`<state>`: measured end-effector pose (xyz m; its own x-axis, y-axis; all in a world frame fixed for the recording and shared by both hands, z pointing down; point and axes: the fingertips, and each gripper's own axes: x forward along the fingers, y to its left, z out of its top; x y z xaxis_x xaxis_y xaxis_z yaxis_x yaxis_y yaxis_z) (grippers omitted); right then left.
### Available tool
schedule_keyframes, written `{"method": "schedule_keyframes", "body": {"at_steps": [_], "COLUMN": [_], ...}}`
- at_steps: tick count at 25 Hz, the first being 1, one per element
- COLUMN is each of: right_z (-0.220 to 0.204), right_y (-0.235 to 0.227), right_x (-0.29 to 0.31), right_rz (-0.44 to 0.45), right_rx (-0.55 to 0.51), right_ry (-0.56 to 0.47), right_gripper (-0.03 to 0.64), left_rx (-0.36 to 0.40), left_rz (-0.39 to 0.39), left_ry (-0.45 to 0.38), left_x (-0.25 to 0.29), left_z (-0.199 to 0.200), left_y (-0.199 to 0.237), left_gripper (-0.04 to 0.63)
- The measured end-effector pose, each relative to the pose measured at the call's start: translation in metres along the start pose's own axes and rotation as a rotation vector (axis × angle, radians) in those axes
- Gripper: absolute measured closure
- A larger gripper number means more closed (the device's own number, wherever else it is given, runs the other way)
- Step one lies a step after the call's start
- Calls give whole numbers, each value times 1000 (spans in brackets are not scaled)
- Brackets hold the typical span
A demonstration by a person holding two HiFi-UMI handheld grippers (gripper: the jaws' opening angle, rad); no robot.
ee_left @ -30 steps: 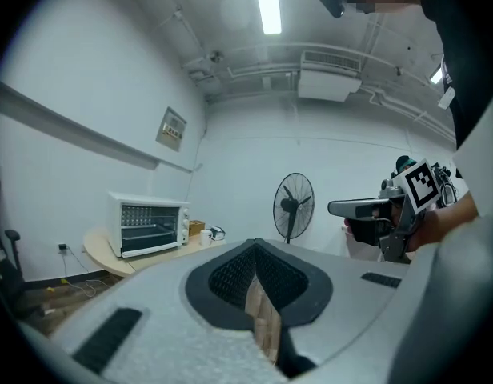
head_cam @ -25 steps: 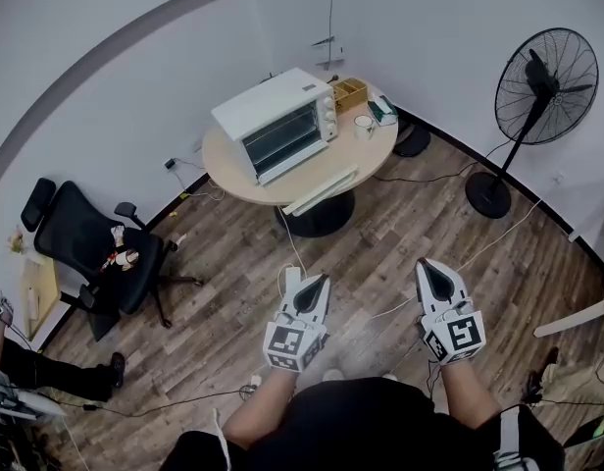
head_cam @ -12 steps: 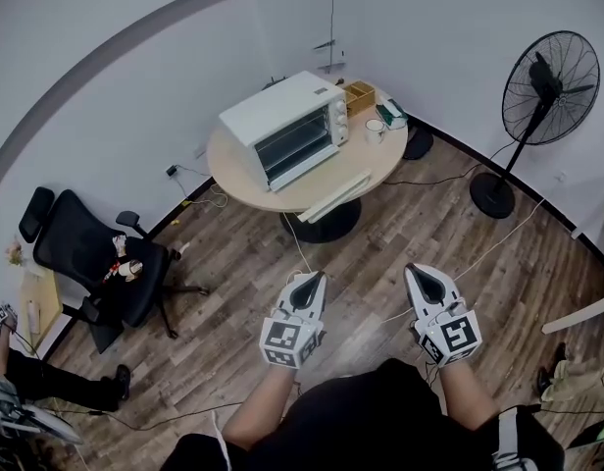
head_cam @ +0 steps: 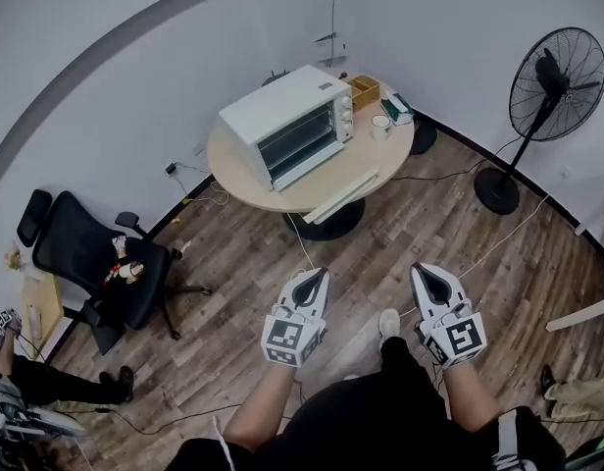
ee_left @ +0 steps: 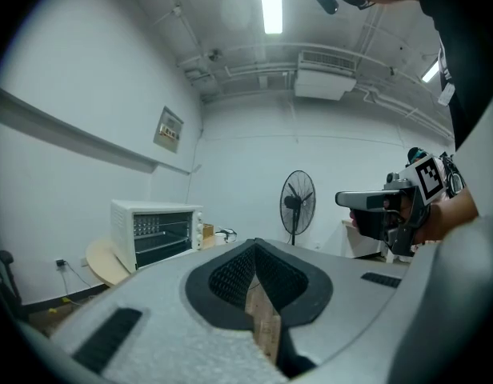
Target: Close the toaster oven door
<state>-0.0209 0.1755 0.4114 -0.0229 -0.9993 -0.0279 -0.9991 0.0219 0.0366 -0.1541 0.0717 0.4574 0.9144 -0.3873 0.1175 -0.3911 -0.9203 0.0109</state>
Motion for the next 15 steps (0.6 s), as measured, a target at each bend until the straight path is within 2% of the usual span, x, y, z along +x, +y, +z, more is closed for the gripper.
{"method": "schedule_keyframes", "body": {"at_steps": [6,15], "right_z": [-9,-16], "right_y": [-34,-86], "right_x": [23,81], "right_rz": [-10,32], "right_rx": [27,44], "right_ry": [8,16], "right_gripper": [618,618], "left_rx": [12,5], "left_rz": [-1,75], "left_ry": [15,43], "left_x": [27,75], "left_z": [-1,1], "left_y": [2,37], "left_gripper": [591,591]}}
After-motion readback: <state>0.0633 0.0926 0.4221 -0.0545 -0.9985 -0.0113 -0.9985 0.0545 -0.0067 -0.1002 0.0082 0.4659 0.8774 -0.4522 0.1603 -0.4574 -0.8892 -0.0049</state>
